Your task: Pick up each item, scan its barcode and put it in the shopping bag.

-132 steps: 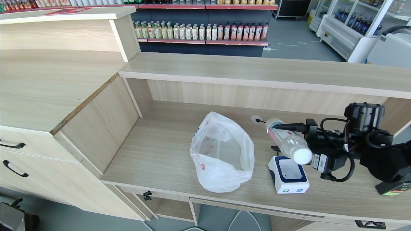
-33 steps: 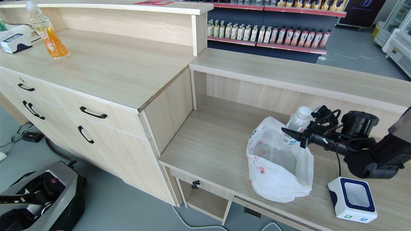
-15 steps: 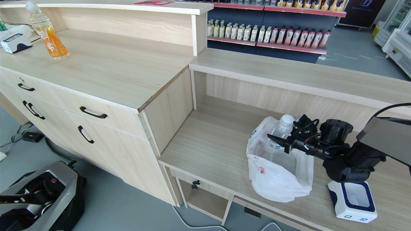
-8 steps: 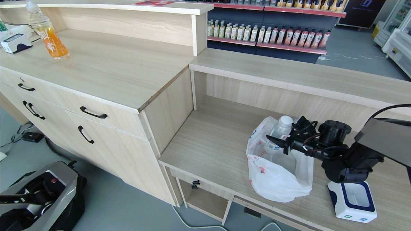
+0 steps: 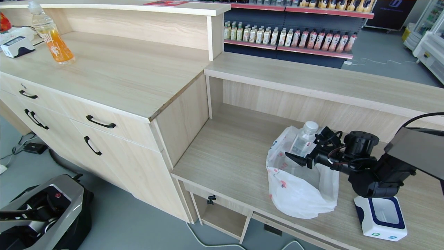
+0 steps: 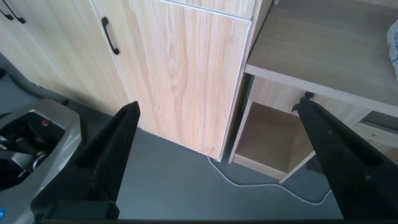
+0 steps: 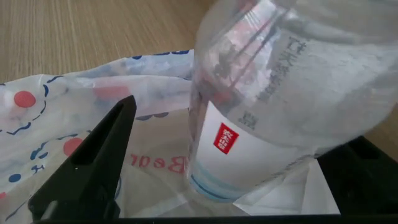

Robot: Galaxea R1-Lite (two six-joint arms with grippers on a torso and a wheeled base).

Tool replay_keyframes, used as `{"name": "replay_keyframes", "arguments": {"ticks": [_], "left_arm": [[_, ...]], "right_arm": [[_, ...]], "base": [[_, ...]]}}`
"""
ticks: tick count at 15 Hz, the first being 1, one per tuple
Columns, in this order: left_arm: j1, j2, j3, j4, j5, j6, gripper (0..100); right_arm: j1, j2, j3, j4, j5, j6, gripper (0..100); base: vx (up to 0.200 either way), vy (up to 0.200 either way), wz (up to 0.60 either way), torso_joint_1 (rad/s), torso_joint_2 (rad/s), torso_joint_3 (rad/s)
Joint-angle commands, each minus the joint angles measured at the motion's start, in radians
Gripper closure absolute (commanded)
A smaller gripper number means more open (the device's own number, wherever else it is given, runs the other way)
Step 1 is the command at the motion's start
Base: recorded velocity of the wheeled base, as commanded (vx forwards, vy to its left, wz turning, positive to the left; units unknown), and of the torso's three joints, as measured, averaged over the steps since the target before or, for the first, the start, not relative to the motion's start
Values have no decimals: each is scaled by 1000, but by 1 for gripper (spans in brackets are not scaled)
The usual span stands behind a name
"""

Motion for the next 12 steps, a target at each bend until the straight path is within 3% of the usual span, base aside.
{"name": "replay_keyframes", "arguments": {"ticks": [1,7,11,12], "left_arm": [[0,0,0,0,0,0,0],[0,0,0,0,0,0,0],[0,0,0,0,0,0,0],[0,0,0,0,0,0,0]], "right_arm": [[2,-48,-3,14,2,2,0],[4,-447,34,236,0,5,0],[-28,-872,192,437,-8,-2,0],[-45,-976,228,499,-18,-4,0]], "base": [[0,0,0,0,0,0],[0,0,0,0,0,0],[0,0,0,0,0,0],[0,0,-600,-2,2,2]]}}
